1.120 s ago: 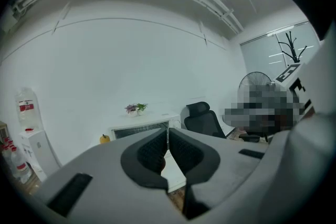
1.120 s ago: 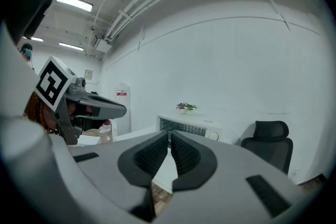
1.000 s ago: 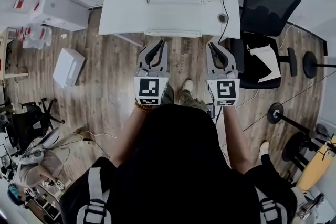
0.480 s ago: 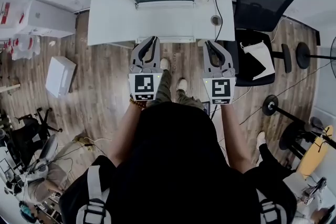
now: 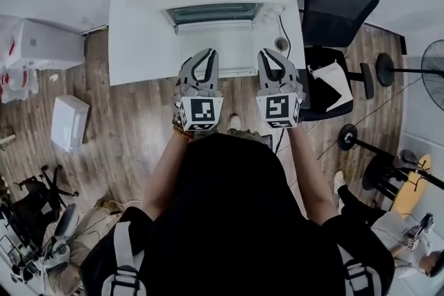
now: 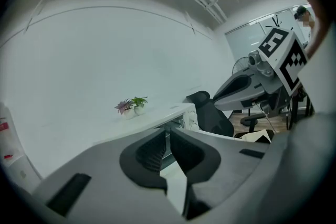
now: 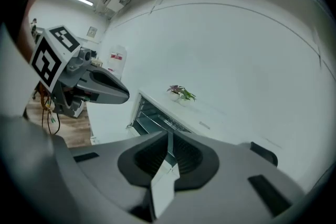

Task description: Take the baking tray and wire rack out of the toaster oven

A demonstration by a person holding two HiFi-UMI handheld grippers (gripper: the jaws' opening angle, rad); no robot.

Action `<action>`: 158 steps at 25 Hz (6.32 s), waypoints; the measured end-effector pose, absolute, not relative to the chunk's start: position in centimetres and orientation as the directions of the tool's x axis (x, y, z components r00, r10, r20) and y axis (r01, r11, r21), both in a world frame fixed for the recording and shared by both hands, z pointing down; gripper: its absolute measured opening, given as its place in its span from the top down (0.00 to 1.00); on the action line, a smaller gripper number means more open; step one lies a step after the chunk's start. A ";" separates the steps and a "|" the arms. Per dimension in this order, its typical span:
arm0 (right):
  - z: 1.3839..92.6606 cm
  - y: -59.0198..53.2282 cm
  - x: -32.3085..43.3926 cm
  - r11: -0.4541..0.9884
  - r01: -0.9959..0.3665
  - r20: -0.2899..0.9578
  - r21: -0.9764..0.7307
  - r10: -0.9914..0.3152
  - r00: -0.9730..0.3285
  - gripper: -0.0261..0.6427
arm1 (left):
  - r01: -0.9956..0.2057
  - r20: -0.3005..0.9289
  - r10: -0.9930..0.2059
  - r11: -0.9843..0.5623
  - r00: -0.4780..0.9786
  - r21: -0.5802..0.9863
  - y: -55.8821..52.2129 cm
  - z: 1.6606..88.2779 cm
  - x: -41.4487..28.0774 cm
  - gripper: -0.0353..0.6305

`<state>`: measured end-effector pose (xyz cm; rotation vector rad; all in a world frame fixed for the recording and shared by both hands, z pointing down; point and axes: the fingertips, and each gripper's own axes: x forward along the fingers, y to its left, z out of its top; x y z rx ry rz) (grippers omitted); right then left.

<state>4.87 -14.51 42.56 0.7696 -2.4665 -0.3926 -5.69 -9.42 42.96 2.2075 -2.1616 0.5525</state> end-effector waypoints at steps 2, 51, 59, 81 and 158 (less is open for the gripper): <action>43.0 -15.1 3.2 0.784 -0.410 0.404 0.466 -0.601 -0.690 0.91 | -0.976 0.254 -0.967 -0.040 -0.016 -0.212 -10.0 43.7 -7.4 0.89; 57.9 -33.2 -7.6 0.313 -0.515 0.279 -0.798 -0.565 -0.777 0.74 | -0.252 0.175 -0.981 0.189 -0.078 0.949 -23.9 60.5 -23.1 0.76; 57.9 -34.1 -8.2 0.299 -0.504 0.267 -0.810 -0.578 -0.771 0.74 | -0.207 0.133 -0.989 0.143 -0.060 0.968 -24.4 60.3 -23.1 0.82; 57.0 -32.9 -8.8 0.247 -0.402 0.222 -0.882 -0.533 -0.816 0.89 | -0.135 0.092 -0.994 0.100 -0.064 0.986 -23.3 60.1 -22.7 0.88; 55.9 -18.1 -1.1 0.244 -0.322 0.151 -0.915 -0.534 -0.832 0.91 | -0.087 0.054 -0.995 0.047 0.084 0.995 -10.4 58.4 -16.4 0.91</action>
